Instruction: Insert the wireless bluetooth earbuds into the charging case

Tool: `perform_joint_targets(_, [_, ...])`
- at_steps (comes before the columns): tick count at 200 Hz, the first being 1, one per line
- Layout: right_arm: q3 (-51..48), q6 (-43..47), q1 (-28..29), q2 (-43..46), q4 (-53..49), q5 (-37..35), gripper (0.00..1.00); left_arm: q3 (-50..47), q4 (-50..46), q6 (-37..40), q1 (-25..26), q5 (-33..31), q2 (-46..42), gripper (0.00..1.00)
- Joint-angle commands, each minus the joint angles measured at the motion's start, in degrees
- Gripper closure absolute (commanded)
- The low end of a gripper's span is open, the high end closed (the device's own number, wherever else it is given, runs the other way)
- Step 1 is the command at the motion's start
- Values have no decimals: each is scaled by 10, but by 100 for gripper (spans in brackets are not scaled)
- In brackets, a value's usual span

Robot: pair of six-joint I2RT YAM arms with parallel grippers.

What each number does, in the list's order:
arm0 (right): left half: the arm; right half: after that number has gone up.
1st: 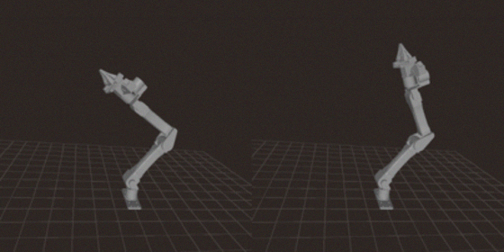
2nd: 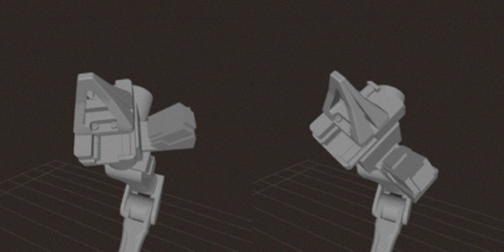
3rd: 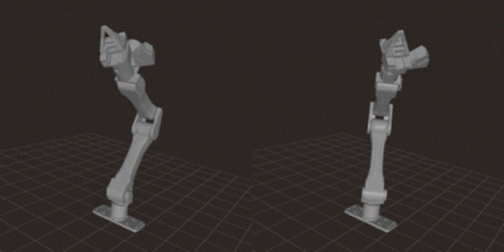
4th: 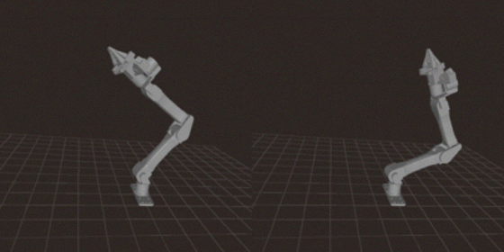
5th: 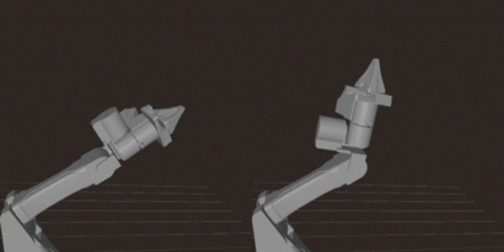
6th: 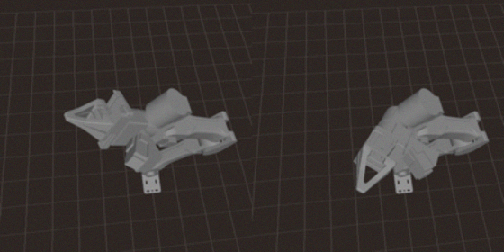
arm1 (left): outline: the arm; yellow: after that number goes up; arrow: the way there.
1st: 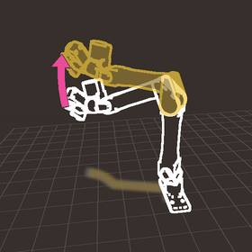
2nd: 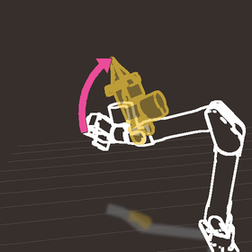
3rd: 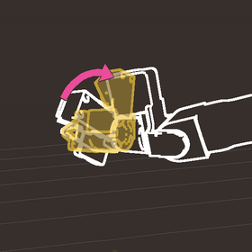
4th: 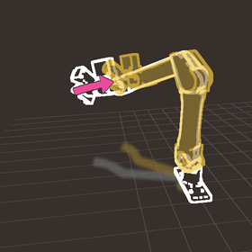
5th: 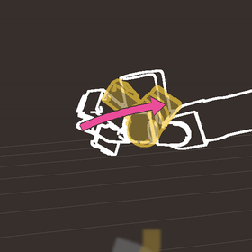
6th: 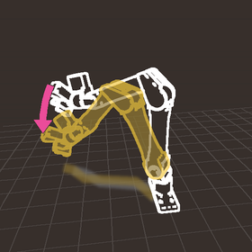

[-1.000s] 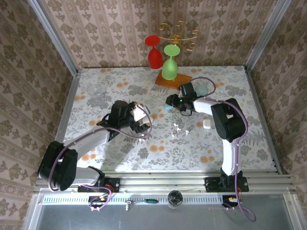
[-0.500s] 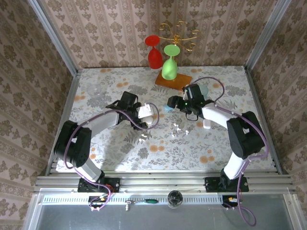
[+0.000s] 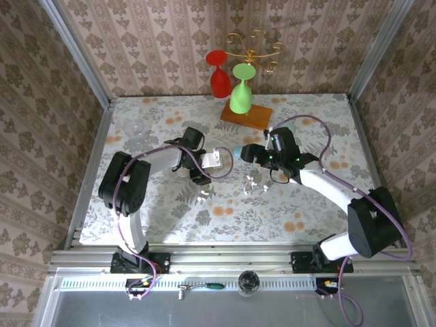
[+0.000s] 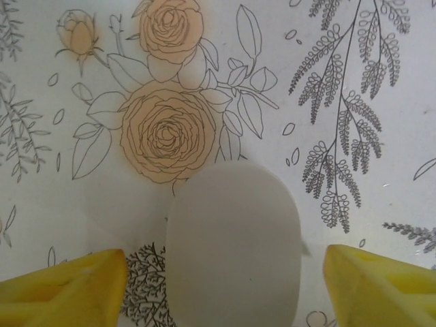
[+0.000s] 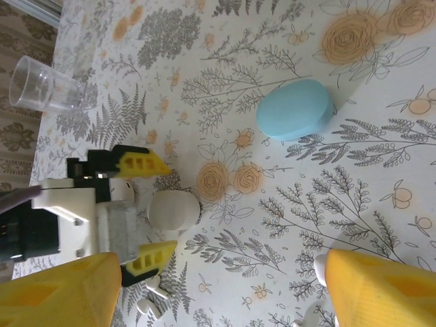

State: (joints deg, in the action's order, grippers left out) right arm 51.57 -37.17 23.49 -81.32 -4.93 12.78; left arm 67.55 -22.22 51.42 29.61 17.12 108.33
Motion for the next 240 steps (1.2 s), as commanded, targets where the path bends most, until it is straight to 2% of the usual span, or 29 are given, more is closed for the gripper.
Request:
perform_joint_targets(1, [-16,14,-5,33,-31,-27,21,28,-48,23,-4,23,16,30])
perform_joint_targets(34, [-24,14,-15,53,-44,-34,21,31,-54,24,-5,34,21,47])
perform_joint_targets(68, [-29,11,-19,87,-62,-34,22,22,-48,7,-10,49,-1,59])
perform_joint_targets(112, [-39,5,-25,137,-86,4,23,-38,37,-28,-17,99,-80,58])
perform_joint_targets(135, [-40,-10,-25,130,-76,71,24,-66,84,-45,-16,126,-123,58])
perform_joint_targets(153, [-47,-35,-23,117,-30,143,24,-95,140,-55,-7,149,-156,57])
perform_joint_targets(172, [-44,-51,-15,99,7,186,24,-116,184,-61,7,162,-182,58])
perform_joint_targets(240, [1,-61,16,20,39,206,25,-127,222,-71,50,190,-212,57])
